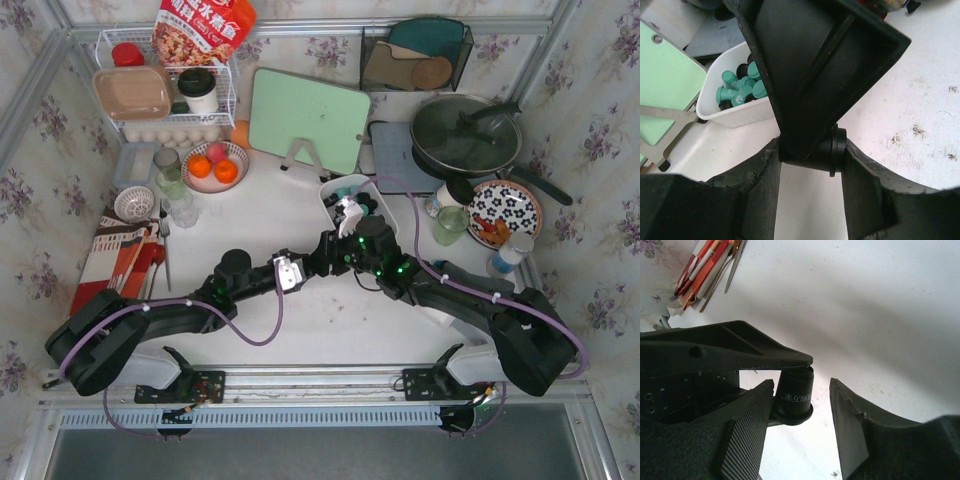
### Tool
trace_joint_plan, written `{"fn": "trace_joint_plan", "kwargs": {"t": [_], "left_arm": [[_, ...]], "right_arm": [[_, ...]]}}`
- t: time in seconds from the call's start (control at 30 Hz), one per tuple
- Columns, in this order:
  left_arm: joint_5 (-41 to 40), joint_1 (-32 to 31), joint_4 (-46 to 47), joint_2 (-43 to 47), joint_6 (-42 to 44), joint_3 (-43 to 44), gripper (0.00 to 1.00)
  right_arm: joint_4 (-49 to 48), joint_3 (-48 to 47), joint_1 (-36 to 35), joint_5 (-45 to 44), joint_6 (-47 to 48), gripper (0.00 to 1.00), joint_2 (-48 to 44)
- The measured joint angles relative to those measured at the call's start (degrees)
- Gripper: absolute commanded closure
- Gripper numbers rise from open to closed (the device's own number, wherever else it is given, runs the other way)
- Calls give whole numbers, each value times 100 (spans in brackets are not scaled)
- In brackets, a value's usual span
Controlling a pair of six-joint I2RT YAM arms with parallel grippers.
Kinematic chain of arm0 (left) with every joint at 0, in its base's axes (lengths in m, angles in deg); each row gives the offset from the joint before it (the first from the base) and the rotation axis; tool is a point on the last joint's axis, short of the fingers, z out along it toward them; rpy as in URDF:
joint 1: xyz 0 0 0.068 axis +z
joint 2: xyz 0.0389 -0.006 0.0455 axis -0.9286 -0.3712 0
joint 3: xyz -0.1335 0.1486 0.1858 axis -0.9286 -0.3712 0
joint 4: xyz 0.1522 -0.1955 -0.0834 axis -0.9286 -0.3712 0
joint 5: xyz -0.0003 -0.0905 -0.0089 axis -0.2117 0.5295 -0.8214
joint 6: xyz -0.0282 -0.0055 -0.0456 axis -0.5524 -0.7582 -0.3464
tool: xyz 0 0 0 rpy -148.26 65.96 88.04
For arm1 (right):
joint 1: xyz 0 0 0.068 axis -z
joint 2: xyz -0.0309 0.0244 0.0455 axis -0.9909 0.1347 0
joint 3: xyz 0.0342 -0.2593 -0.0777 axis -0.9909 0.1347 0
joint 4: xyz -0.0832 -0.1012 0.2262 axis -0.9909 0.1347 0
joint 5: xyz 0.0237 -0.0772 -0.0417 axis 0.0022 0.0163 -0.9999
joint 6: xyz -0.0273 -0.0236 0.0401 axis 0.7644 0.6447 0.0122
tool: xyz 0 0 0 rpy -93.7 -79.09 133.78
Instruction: Mix the coffee capsules in the storage basket
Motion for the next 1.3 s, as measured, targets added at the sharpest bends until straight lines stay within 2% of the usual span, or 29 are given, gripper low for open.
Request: {"fn": "trace_joint_plan", "kwargs": {"t": [0.3,0.43,0.47,0.57,0.63,0.7,0.73,0.77,0.93,1.07,1.17,1.3], "left_arm": [[-37,-140,-68,181,129,-28,81],[-76,-214,-109,271,177,-28,77],[-92,-234,-146,297,192,-24,73],[-146,-264,-372,369,262,55,51],[-166,-275,-442,422,260,107,32],[-166,-280,-455,468,234,118,25],[-166,-282,-494,496,212,118,3],[-179,-280,-525,520,179,118,0],[-413,-282,-645,787,79,118,1],[-894,-286,-831,1279,-173,138,0],[-1661,-286,-1200,1762,-570,273,1],[-3088,-273,-2260,2455,-1547,452,1]], "right_arm": [[396,-168,-144,-2,22,50,26],[452,-240,-210,0,17,65,46],[457,-249,-234,-26,9,70,46],[487,-249,-238,-81,-131,83,7],[494,-227,-238,-160,-173,92,-87],[498,-186,-240,-214,-146,97,-219],[505,-146,-240,-284,-146,99,-306],[529,-109,-240,-313,-149,99,-382],[656,129,-240,-758,-175,100,-890],[918,236,-240,-1296,-144,100,-1368],[1167,240,-243,-1803,-13,100,-1694],[1506,321,-240,-2605,339,100,-2096]]}}
